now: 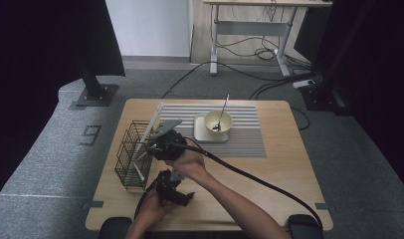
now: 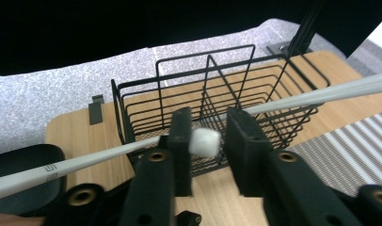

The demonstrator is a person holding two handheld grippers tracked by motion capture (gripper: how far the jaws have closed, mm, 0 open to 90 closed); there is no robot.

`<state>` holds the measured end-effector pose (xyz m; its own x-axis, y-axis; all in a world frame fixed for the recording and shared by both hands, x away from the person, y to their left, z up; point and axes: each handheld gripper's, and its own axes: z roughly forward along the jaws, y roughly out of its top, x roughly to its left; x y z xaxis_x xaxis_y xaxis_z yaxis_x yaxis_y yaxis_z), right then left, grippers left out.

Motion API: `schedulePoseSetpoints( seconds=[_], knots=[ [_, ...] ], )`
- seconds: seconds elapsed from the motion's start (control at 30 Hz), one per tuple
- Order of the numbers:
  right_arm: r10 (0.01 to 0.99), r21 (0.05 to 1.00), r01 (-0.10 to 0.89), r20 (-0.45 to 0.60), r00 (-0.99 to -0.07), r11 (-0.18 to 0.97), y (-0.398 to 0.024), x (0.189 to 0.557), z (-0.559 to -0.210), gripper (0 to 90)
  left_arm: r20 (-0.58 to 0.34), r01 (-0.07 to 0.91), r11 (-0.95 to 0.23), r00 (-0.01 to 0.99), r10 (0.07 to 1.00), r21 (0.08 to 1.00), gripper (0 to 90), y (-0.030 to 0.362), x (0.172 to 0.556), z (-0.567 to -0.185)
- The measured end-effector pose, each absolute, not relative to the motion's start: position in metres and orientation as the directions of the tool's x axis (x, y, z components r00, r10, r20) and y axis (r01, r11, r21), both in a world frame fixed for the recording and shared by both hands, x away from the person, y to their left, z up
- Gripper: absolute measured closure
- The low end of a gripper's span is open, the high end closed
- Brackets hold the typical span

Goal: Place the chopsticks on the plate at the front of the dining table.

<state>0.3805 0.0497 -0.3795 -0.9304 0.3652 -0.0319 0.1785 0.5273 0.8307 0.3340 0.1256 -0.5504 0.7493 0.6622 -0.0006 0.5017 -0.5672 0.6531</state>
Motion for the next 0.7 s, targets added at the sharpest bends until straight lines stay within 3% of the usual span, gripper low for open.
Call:
schedulePoseSetpoints(
  seconds=[0.13,0.7],
  knots=[
    [0.367,0.841,0.147,-0.065,-0.928,0.521,0.048,0.381,-0.378,81.7,-0.002,0.502,-0.566,0.749,0.662,0.654,0.0,0.126,0.334,-0.55],
    [0.346,0.872,0.149,-0.025,-0.938,0.466,0.037,0.381,-0.359,82.8,-0.002,0.503,-0.564,0.748,0.664,0.655,0.0,0.125,0.334,-0.551]
  ],
)
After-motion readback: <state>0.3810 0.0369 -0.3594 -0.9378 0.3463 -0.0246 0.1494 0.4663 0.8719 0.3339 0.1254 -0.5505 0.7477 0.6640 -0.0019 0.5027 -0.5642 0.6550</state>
